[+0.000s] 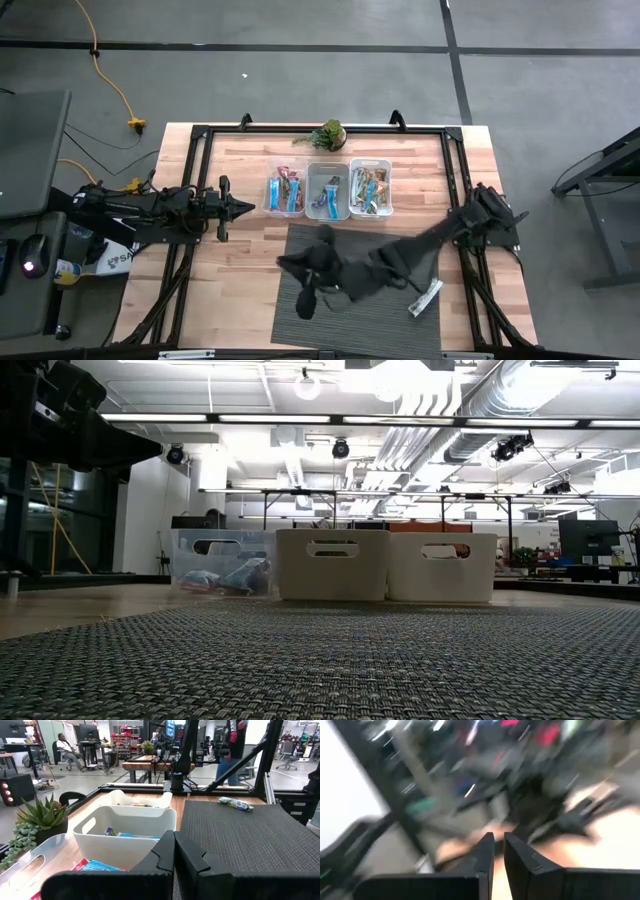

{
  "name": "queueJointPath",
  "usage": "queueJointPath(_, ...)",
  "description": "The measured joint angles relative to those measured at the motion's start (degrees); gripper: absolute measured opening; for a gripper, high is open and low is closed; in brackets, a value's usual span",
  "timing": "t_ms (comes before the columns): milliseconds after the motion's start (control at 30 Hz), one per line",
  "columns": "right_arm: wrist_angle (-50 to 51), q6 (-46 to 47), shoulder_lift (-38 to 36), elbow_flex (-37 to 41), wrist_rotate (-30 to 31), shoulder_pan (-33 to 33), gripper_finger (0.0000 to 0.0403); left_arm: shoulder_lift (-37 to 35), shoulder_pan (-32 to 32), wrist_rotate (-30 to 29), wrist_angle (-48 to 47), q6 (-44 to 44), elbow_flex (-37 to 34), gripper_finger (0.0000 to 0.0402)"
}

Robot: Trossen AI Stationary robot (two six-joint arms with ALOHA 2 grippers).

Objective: Pick and place Granola Bars by type
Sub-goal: Put the blue granola bar into the gray bin

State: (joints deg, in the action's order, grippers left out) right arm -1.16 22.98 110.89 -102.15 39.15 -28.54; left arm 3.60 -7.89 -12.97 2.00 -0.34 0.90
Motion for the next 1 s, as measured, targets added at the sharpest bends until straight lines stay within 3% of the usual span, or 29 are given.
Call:
queueJointPath(167, 11.23, 11.80, 0.04, 0.04, -25.93, 5.15, 0.0026, 0.00, 0.01, 0.00, 0.02, 0.00, -0.01, 0.0000)
queueJointPath(400, 25.00, 17.19, 0.04, 0.00, -51.38, 7.14, 0.0026, 0.01, -0.01, 0.00, 0.00, -0.01, -0.01, 0.0000)
queueJointPath(600, 50.09, 20.54, 0.04, 0.02, -68.45, 7.48, 0.0026, 0.00, 0.01, 0.00, 0.02, -0.02, -0.01, 0.0000)
queueJointPath(833, 75.45, 19.80, 0.07, 0.02, -72.53, 3.92, 0.0026, 0.02, -0.01, 0.00, 0.00, 0.00, -0.01, 0.0000)
queueJointPath(1000, 84.26, 26.64, 0.09, 0.02, -64.23, -0.45, 0.0026, 0.00, 0.00, 0.00, 0.01, 0.00, -0.01, 0.0000)
